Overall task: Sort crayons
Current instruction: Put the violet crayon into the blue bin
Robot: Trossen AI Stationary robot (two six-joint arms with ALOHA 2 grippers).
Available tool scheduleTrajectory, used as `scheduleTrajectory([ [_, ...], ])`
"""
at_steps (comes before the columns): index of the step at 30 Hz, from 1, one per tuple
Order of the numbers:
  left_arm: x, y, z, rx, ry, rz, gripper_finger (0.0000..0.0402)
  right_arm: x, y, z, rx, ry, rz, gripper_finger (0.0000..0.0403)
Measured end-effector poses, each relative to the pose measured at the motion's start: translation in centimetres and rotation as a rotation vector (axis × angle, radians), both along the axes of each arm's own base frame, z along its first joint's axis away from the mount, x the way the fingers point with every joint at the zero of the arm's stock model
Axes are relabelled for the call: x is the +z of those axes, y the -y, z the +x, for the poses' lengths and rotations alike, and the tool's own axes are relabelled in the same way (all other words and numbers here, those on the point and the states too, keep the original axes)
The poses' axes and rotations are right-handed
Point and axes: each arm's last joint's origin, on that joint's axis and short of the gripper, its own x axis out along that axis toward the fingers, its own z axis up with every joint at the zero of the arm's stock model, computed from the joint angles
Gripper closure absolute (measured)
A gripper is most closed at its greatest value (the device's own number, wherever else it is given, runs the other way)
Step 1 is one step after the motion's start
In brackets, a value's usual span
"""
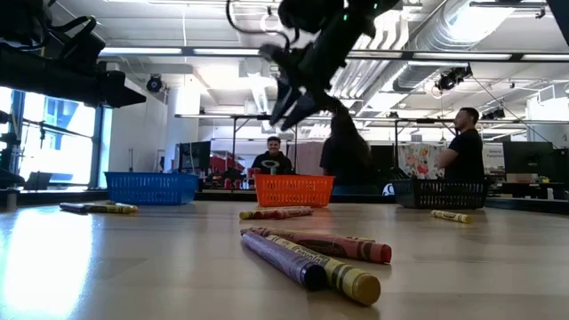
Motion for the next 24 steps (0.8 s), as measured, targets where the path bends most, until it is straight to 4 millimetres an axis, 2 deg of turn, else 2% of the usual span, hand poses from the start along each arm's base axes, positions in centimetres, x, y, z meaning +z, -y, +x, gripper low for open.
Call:
scheduleTrajectory([
  [7,0.0,0.0,0.0,0.000,0.000,0.000,0.0342,0.3,-6.3,0.3,0.000,0.012,0.110,0.0316],
  [15,0.0,0.0,0.0,0.000,0.000,0.000,0.0342,-0.4,-12.0,-1.0,-0.158,-0.081,0.227,0.0316],
  [19,0.0,0.0,0.0,0.000,0.000,0.001,0.0342,-1.3,-15.5,-1.4,-0.196,-0.114,0.316,0.0316],
  [24,0.0,0.0,0.0,0.001,-0.001,0.000,0.0342,-2.8,-20.2,-1.8,-0.154,-0.142,0.392,0.0316],
])
